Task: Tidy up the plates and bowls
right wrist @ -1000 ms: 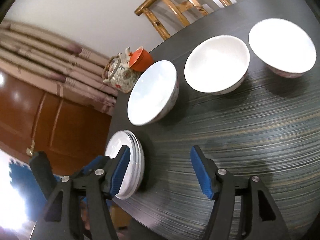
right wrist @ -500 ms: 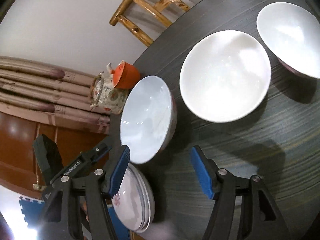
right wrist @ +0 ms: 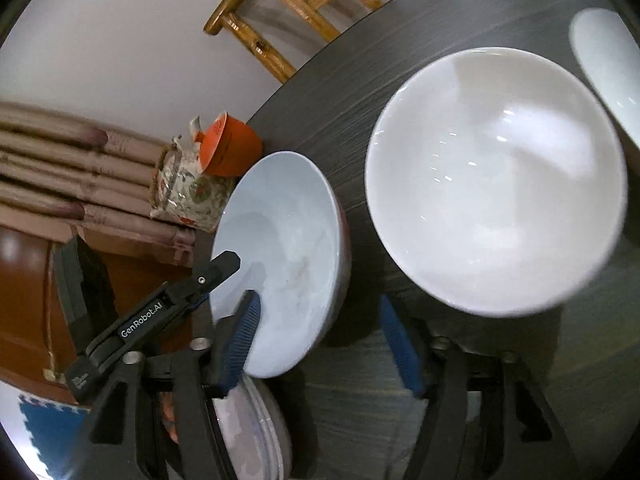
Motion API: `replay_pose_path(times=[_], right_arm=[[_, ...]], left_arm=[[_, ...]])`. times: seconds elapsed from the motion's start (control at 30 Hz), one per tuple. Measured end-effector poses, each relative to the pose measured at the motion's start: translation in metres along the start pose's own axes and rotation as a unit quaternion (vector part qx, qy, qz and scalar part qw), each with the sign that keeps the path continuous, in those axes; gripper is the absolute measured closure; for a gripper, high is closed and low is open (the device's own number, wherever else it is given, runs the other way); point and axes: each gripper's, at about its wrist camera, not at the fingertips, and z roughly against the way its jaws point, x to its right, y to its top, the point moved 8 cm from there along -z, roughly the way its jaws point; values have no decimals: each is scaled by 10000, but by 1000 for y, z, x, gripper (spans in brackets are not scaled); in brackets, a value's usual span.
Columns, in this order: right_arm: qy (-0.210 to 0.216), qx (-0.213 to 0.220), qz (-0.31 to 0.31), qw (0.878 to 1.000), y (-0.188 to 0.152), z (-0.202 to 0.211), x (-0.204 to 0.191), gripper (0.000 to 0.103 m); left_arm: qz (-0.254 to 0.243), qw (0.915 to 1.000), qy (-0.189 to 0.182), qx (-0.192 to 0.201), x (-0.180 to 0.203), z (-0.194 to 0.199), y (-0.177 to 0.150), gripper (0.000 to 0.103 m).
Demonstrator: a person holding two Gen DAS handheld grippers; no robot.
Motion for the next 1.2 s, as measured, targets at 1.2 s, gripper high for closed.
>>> replay_pose_path(times=[1.2], right_arm=[[-538,-14,953,9940,-104,156,121,82]], left_arm=[[-165,9980,-614,-13,134,54,-195,93]])
